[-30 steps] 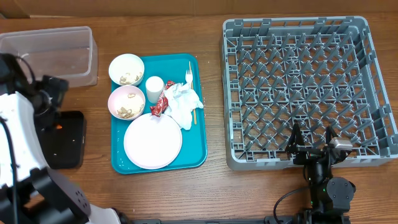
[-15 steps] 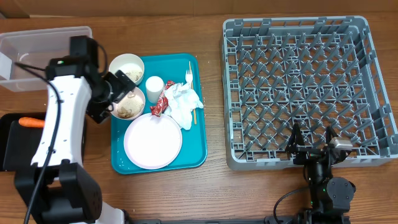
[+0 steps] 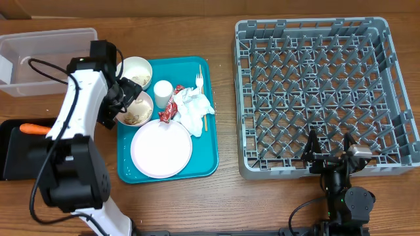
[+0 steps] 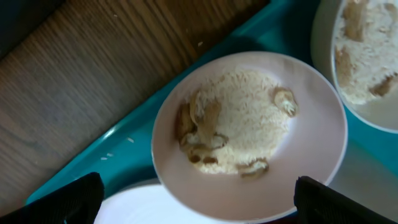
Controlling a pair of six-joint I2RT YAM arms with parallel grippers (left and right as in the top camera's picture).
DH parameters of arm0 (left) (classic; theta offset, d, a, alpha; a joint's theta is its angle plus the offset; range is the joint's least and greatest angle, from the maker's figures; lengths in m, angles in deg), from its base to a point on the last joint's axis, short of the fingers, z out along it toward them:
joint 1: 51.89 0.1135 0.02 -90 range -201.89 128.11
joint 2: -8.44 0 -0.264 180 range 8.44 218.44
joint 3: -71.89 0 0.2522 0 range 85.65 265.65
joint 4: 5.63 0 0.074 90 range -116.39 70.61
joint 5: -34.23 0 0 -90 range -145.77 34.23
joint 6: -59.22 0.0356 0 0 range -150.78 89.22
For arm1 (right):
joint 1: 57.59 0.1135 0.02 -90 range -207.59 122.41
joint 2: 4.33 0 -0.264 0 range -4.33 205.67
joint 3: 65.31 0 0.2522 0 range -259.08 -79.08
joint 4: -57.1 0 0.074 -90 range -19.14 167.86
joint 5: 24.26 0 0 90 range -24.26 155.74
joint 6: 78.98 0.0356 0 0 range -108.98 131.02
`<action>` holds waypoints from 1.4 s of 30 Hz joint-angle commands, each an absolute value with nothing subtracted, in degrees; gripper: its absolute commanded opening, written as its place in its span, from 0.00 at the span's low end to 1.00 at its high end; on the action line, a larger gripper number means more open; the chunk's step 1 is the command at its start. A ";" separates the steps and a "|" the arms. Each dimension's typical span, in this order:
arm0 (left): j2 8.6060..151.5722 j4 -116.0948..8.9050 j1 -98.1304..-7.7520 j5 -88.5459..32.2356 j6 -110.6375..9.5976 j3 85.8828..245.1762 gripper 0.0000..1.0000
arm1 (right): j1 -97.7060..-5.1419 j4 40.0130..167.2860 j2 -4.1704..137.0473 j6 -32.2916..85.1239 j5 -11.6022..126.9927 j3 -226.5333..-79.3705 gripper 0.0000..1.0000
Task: Sort waste into correct bins and load items into the dishwasher rack
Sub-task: 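Move the left gripper to the front white bowl and grasp its rim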
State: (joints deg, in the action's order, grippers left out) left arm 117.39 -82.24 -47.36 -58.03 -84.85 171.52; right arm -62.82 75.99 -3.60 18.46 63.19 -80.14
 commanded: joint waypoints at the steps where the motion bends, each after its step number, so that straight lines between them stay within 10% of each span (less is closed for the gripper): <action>1: 120.19 -81.67 -45.83 -59.83 -85.81 171.91 1.00 | -63.08 75.51 -4.17 18.26 63.76 -79.52 1.00; 15: 125.04 -77.36 -42.15 -58.12 -78.31 171.91 0.96 | -63.06 75.51 -4.17 18.26 63.76 -79.52 1.00; 26: 125.06 -76.84 -42.92 -57.55 -78.29 171.89 0.39 | -63.06 75.51 -4.17 18.26 63.76 -79.52 1.00; 42: 125.06 -81.54 -42.92 -59.48 -77.00 171.91 0.04 | -63.06 75.51 -4.17 18.26 63.76 -79.52 1.00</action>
